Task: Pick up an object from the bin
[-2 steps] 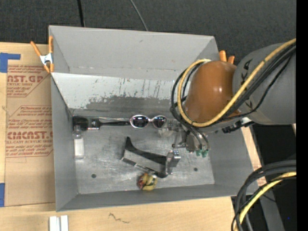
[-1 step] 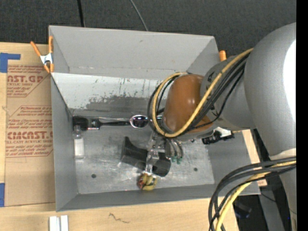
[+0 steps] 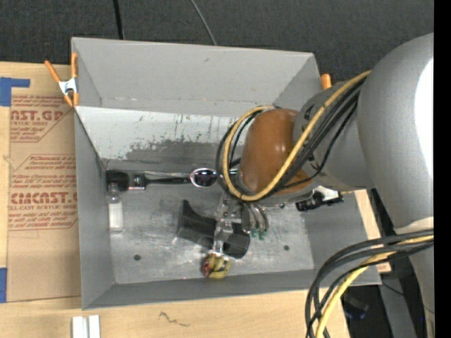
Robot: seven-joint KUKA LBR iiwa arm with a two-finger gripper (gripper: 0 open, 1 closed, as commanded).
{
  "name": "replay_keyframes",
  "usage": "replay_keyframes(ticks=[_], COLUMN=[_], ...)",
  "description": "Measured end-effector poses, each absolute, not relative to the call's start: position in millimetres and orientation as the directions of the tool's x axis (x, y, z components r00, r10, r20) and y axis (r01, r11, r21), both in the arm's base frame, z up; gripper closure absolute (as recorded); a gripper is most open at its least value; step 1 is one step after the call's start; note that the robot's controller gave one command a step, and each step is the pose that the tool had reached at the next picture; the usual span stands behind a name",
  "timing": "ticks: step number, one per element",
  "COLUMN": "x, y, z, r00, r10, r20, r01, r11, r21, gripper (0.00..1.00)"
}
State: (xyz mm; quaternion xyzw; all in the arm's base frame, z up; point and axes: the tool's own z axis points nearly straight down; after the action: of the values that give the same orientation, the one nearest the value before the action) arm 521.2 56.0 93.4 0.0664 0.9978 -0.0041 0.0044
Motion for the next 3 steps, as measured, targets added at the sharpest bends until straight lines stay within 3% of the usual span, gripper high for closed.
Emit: replay_keyframes(ticks=[3], x=[518.8], y=[54.9], z=[94.7], r00=[-0.991], r10=[0.131], r20=[-0.014], r01=[0.131], r11=[0.991], r21=[-0.003], gripper=[1.00])
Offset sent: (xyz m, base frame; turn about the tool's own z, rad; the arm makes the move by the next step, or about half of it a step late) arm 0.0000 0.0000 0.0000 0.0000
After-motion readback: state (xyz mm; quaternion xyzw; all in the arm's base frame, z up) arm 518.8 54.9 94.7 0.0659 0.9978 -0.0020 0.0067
